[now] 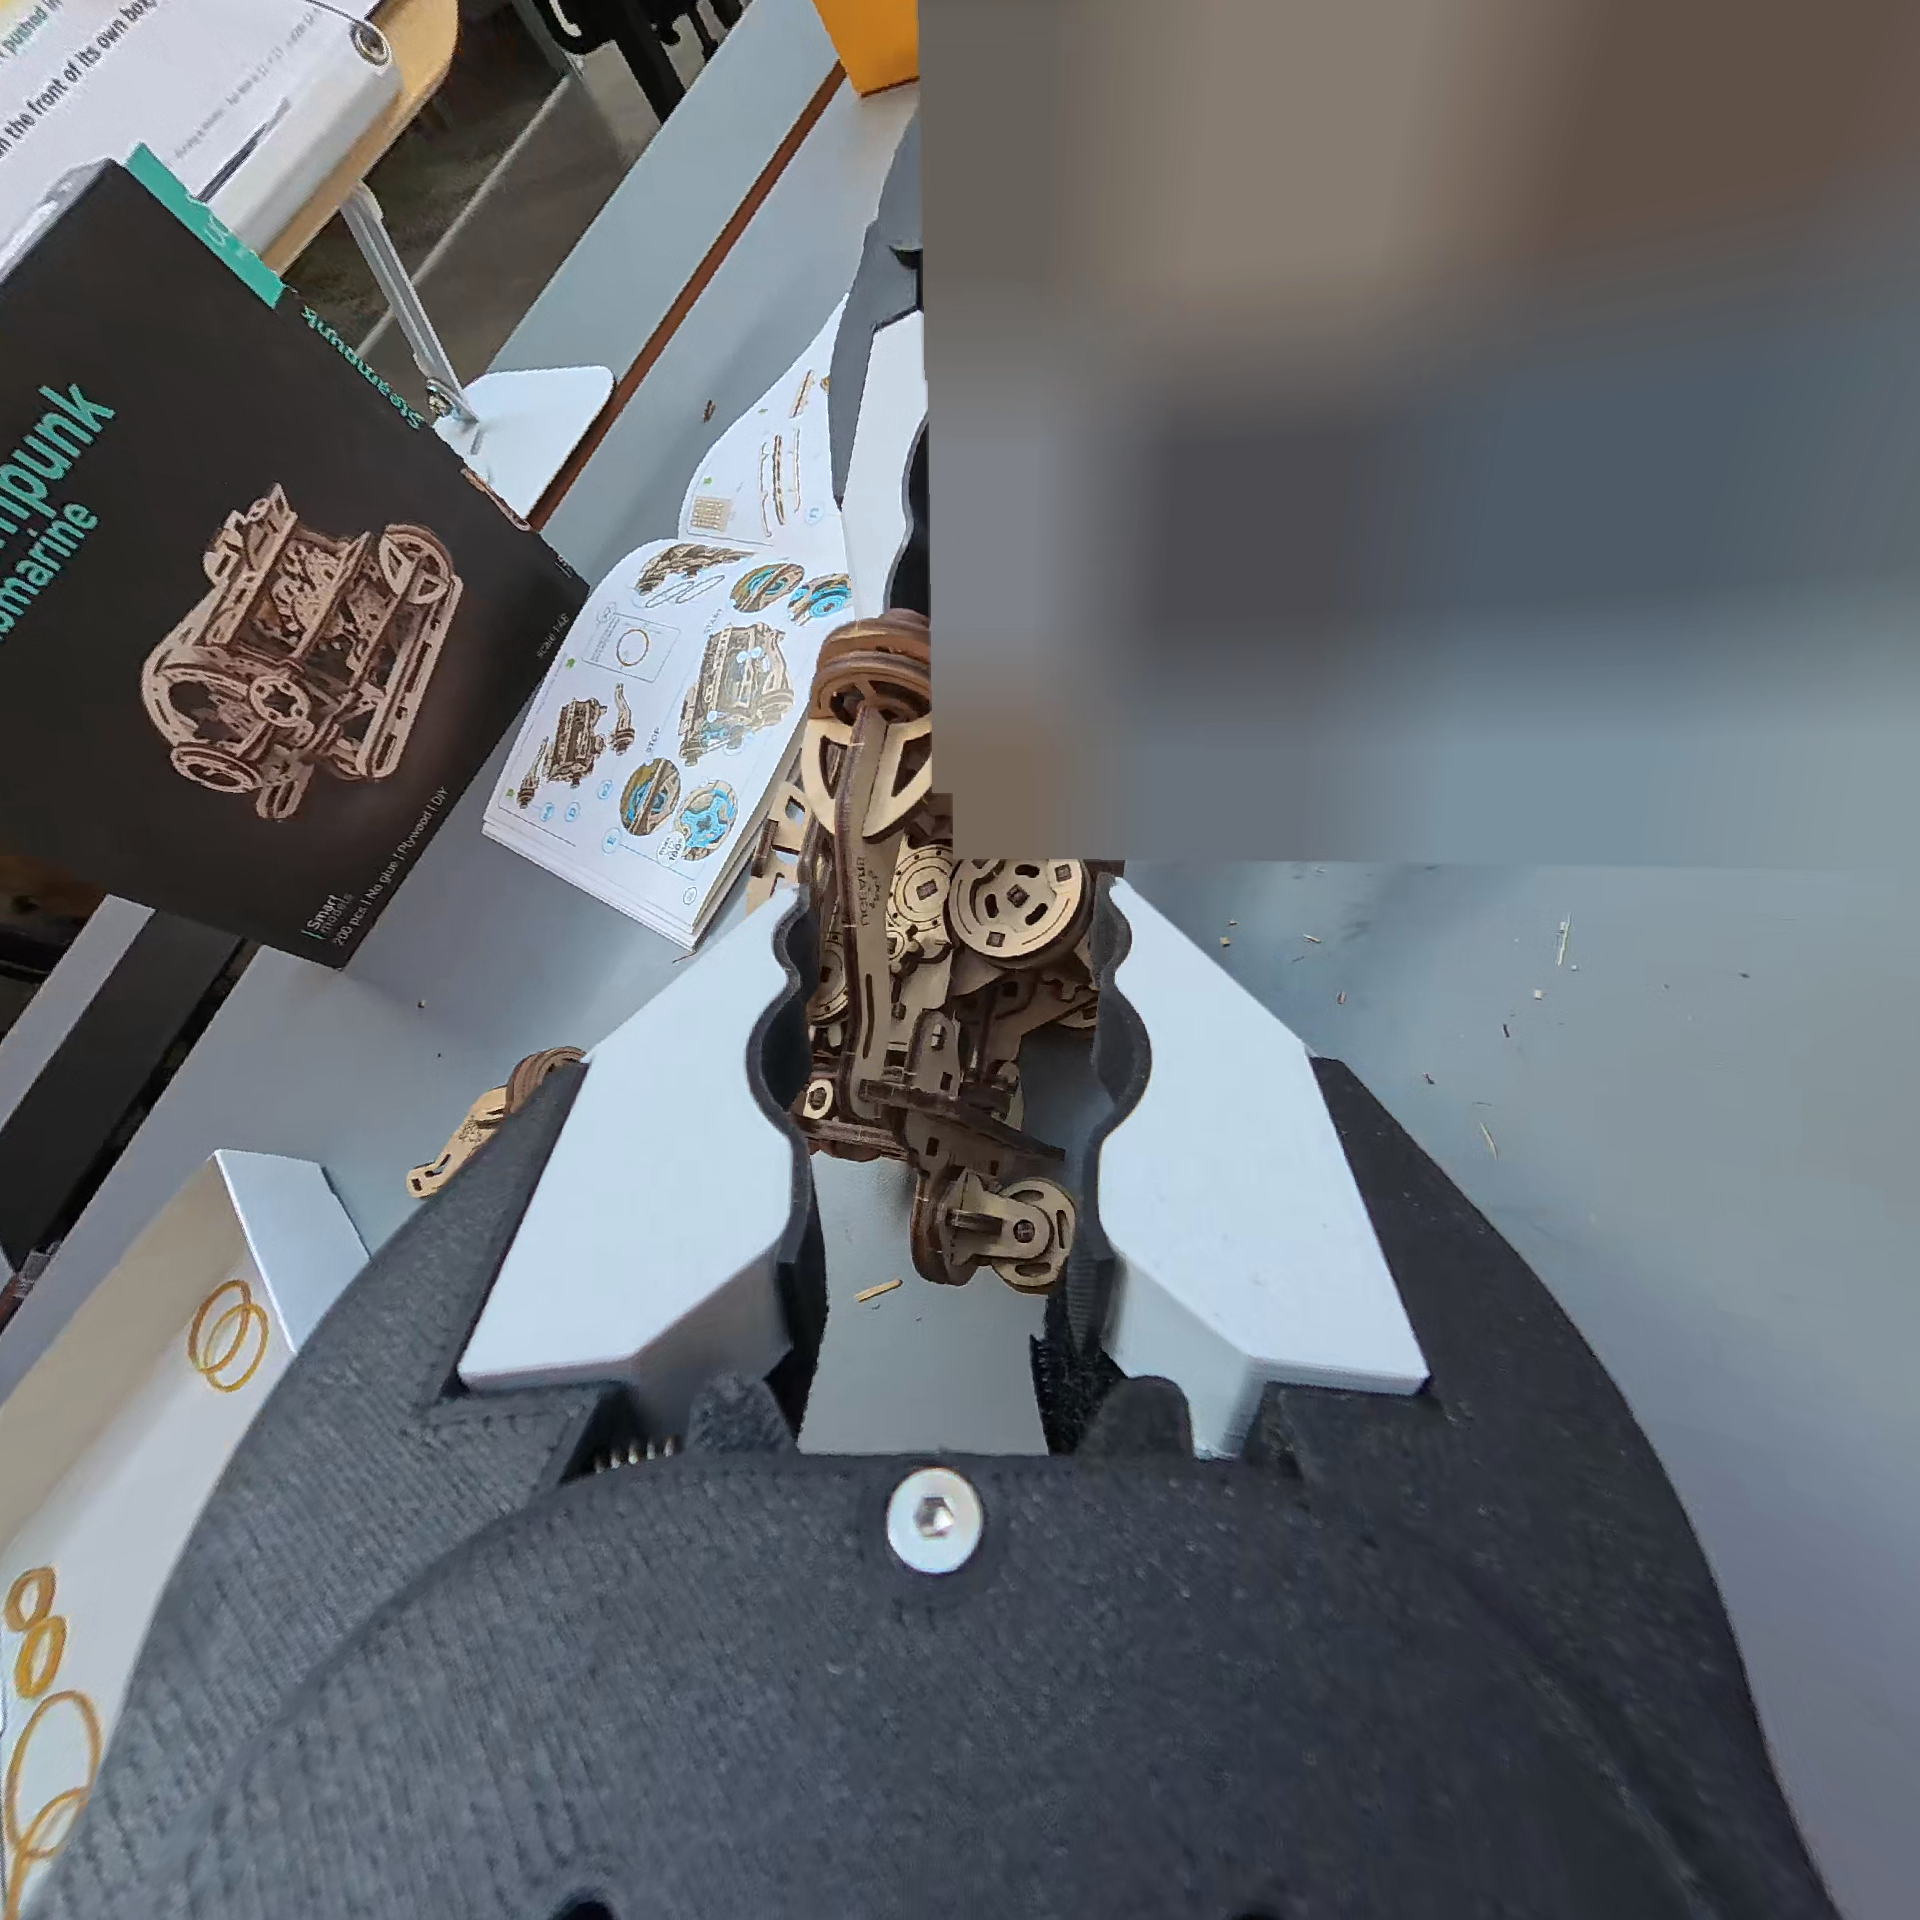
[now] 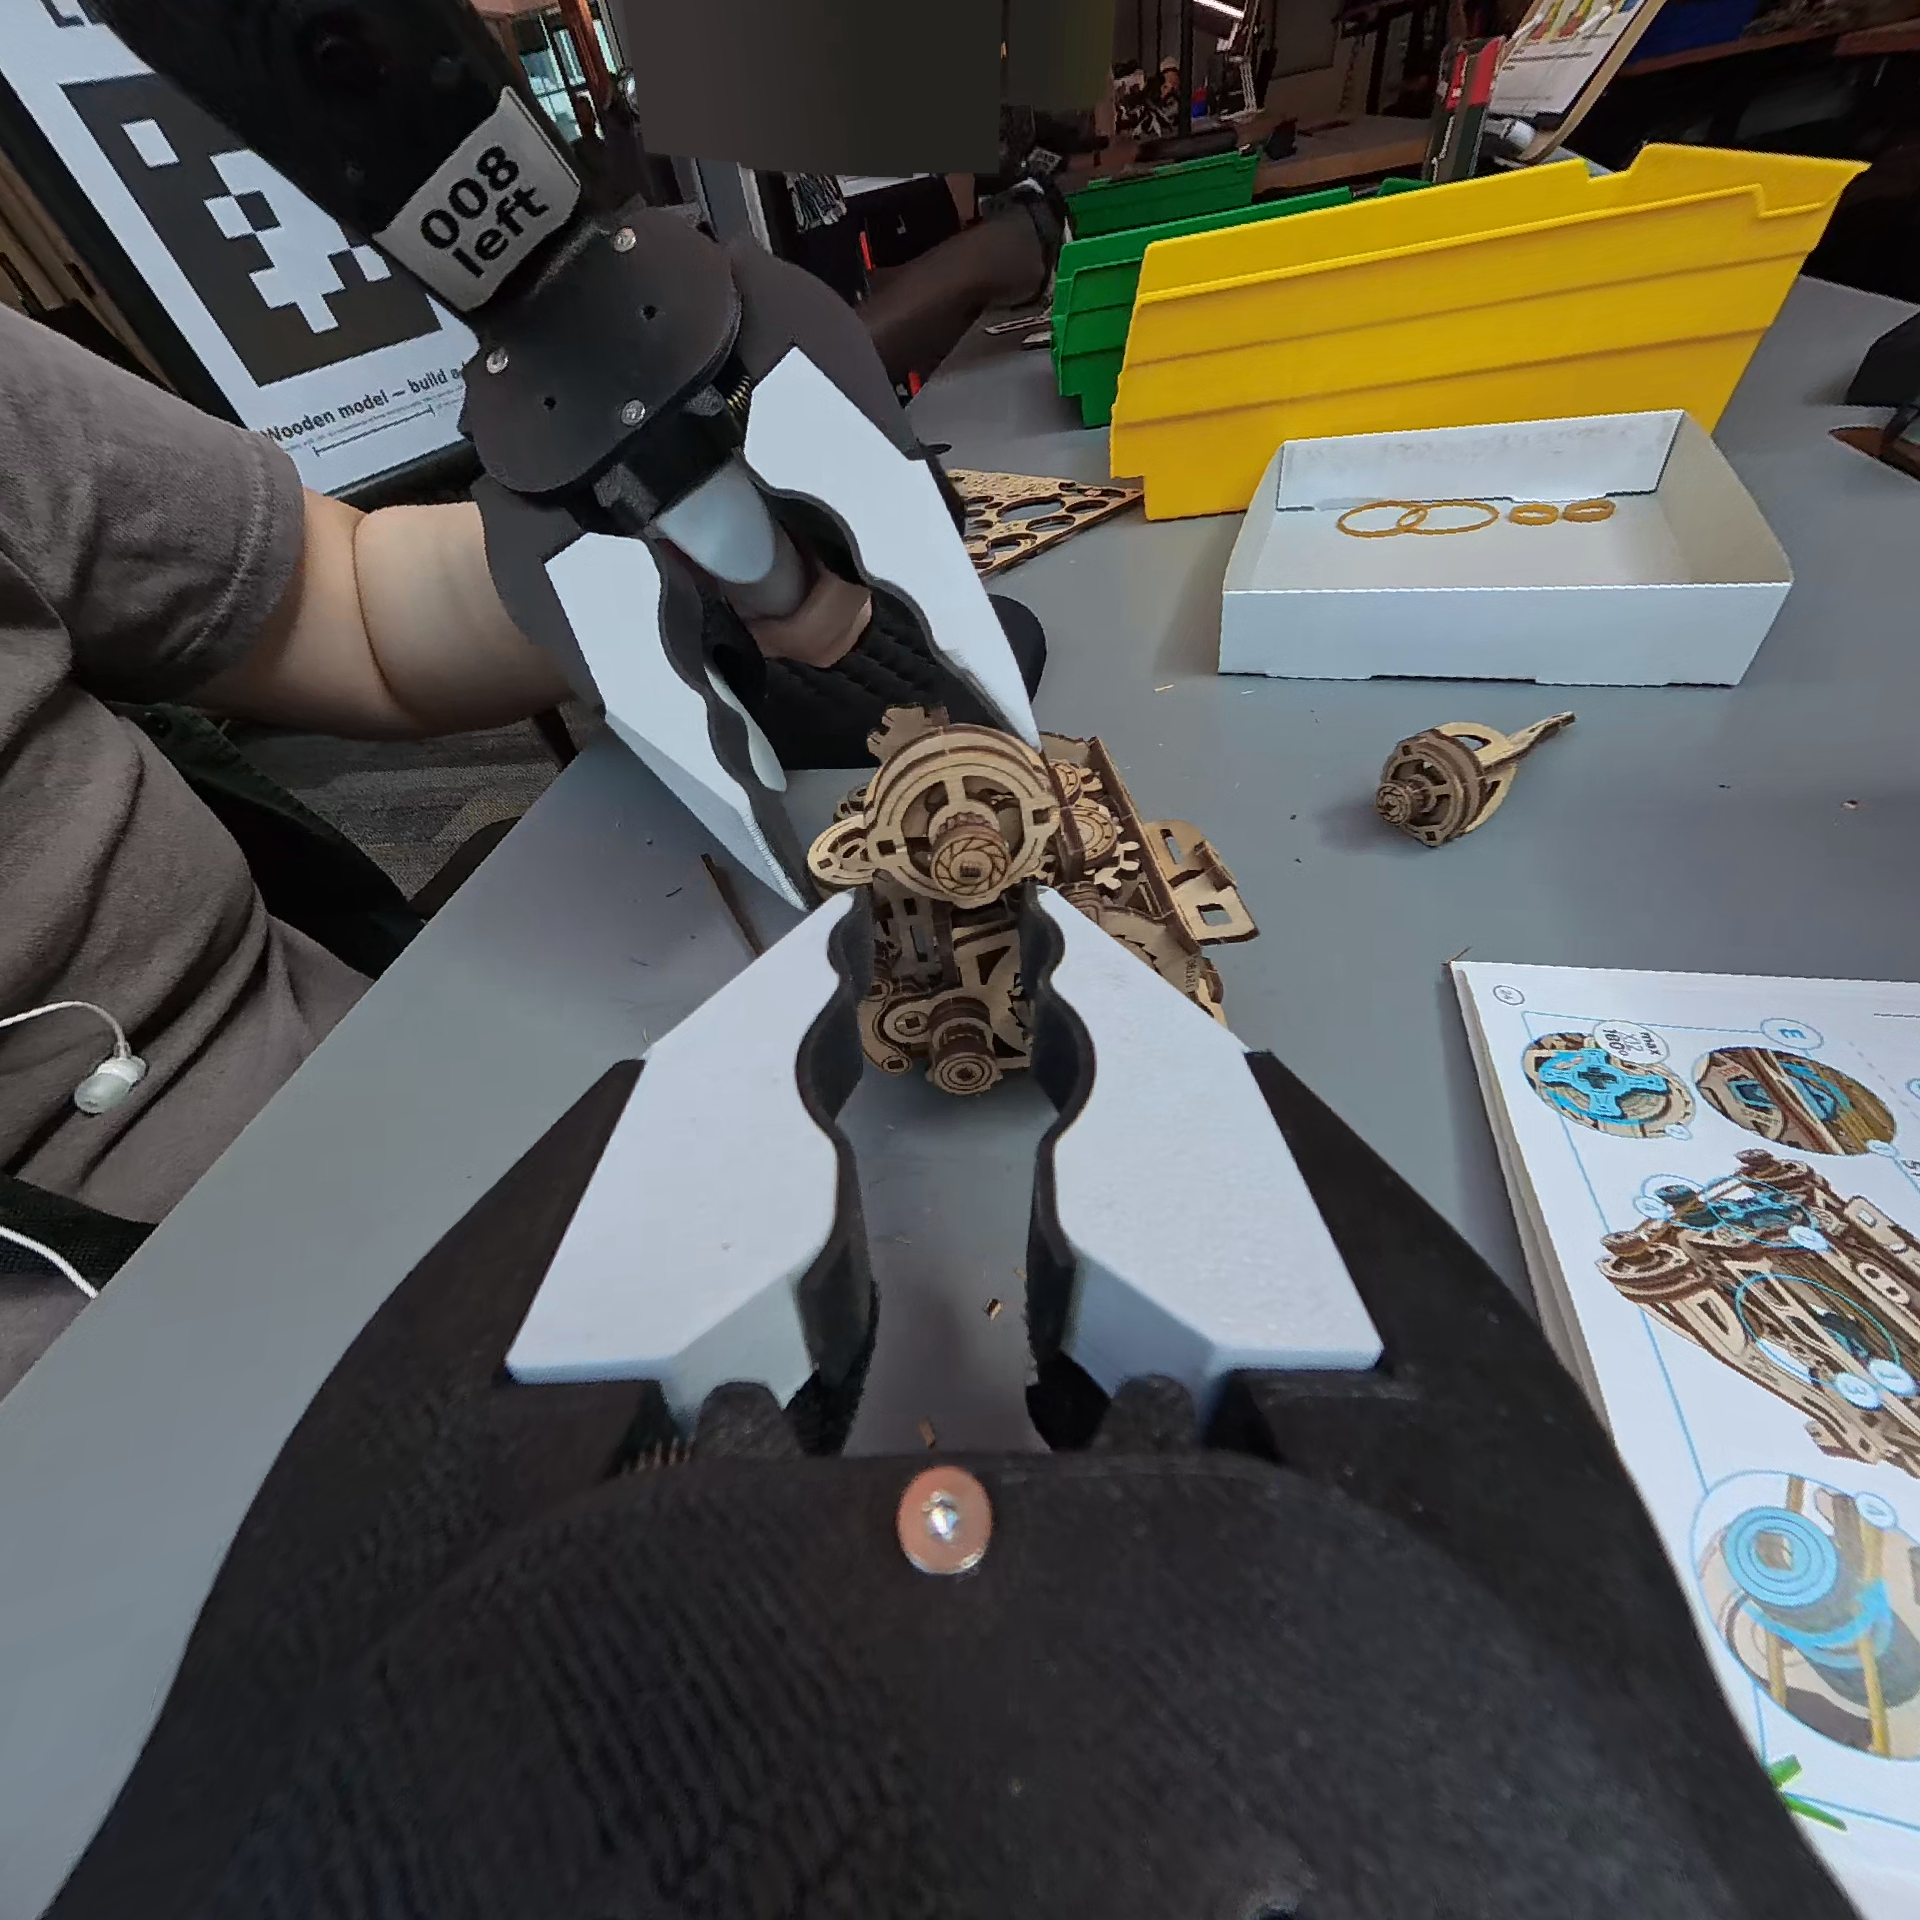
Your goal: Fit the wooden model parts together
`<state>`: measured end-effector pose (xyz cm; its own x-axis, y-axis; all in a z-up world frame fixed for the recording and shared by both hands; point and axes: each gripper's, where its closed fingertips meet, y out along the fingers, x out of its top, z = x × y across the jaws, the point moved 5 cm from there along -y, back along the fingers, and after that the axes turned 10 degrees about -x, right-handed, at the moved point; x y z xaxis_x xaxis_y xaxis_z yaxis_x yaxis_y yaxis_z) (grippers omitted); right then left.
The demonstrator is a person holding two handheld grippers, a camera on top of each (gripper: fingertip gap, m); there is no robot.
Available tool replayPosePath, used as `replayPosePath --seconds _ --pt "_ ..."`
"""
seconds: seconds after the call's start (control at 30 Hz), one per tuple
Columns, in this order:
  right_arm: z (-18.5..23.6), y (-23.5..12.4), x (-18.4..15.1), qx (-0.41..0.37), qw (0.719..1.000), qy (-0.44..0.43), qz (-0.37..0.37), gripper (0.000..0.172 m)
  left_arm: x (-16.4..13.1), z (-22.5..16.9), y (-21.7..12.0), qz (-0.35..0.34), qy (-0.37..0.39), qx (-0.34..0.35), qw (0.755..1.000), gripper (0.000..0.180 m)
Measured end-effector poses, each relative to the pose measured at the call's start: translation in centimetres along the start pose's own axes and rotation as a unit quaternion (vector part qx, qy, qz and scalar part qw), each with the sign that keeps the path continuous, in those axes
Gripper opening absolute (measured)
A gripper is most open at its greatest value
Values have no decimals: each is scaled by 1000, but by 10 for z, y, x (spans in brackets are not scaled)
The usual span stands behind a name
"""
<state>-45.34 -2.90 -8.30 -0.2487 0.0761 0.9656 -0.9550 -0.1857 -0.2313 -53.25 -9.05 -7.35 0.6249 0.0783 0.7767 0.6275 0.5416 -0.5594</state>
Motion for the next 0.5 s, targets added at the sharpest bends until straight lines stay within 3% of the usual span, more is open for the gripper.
replayPosePath --seconds 0.2,0.5 --pt "-1 2 2 -6 1000 21 -9 30 -4 3 1 9 5 -6 1000 45" --pt "-10 8 10 -19 993 101 -50 36 -15 29 -6 -57 -117 -89 987 45"
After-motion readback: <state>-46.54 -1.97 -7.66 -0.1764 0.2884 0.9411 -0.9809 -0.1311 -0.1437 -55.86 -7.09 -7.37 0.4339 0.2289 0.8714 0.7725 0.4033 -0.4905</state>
